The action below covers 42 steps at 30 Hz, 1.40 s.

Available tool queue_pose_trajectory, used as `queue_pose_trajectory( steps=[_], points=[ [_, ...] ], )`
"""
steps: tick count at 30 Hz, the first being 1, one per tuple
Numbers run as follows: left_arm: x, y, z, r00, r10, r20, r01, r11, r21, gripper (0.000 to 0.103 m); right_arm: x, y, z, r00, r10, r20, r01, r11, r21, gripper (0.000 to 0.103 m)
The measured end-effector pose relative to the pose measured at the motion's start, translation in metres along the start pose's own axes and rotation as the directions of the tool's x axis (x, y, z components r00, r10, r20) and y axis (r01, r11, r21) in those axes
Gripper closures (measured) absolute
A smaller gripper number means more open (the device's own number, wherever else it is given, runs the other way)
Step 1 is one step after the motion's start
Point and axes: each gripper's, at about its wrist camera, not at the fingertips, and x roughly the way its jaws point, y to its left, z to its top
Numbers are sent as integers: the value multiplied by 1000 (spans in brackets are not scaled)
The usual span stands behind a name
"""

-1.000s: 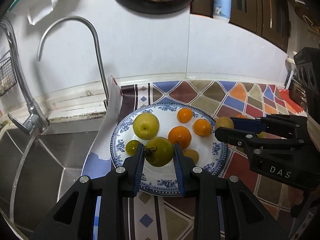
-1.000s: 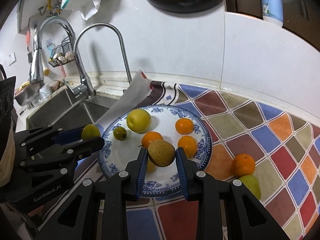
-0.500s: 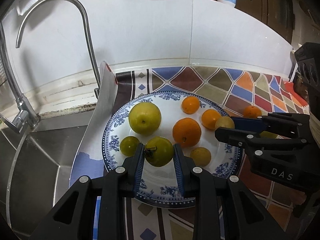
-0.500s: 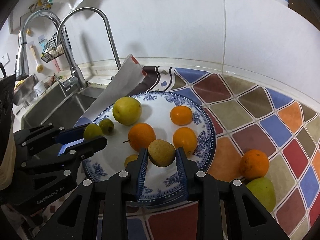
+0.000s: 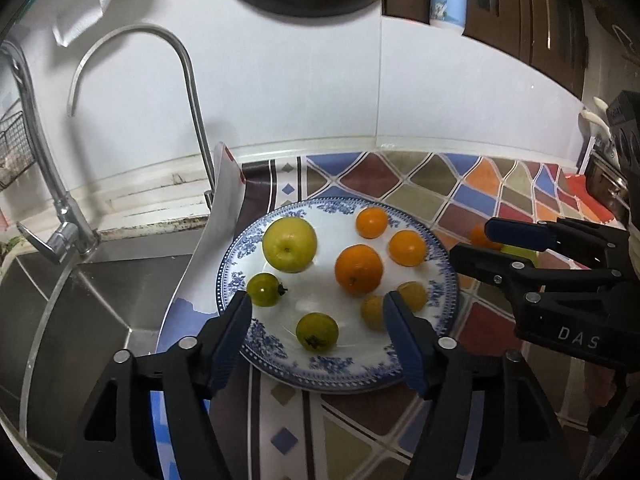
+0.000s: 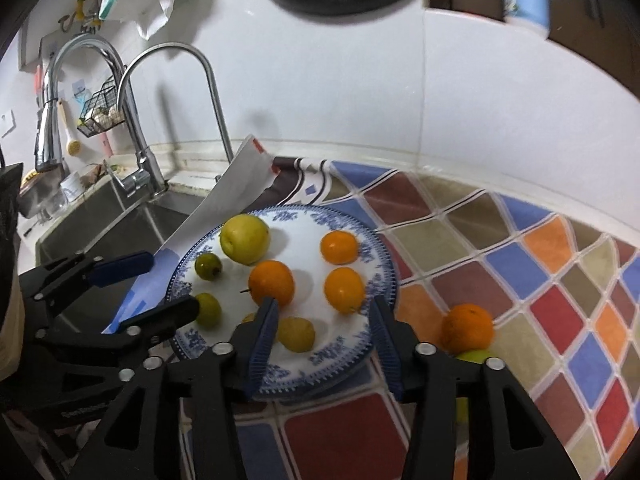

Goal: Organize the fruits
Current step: 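Open both tools to release the fruits and move back, then move both open tools toward the last orange and green apple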

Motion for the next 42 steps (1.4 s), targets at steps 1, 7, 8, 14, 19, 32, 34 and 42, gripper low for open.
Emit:
queue_pose_trajectory(
  steps=[1, 7, 8, 14, 19, 32, 34, 42],
  points=[
    [-5, -3, 0, 1000, 4, 8, -4, 1000, 1, 31, -6, -1, -2, 1000, -6, 9, 6, 1000, 4, 52],
    [-29, -15, -3, 999, 15, 35, -14, 1000, -16, 23, -36, -6, -11, 999, -17, 31, 16, 1000, 21, 52],
    [-33, -17, -4, 999, 19, 39, -19, 1000, -17, 21, -39, -6, -12, 999, -18, 33, 17, 1000, 23, 52],
    [-55, -33, -7, 997, 30, 74, -30, 1000, 3, 15, -67, -10, -23, 998, -37, 59, 35, 999, 31, 51],
    [-67, -47, -8, 995, 33, 98, -34, 999, 16, 13, -85, -17, -31, 995, -62, 81, 59, 998, 37, 45],
    [-67, -84, -10, 994, 44, 101, -45, 999, 11, 10, -101, -47, -43, 993, -96, 70, 95, 995, 20, 45],
    [-65, -88, -10, 994, 50, 96, -51, 999, 6, 9, -99, -53, -44, 994, -92, 56, 92, 996, 9, 42],
    [-45, -103, -12, 997, 59, 44, -59, 998, 3, 9, -80, -73, -47, 997, -79, 15, 79, 996, -28, 40]
  ],
)
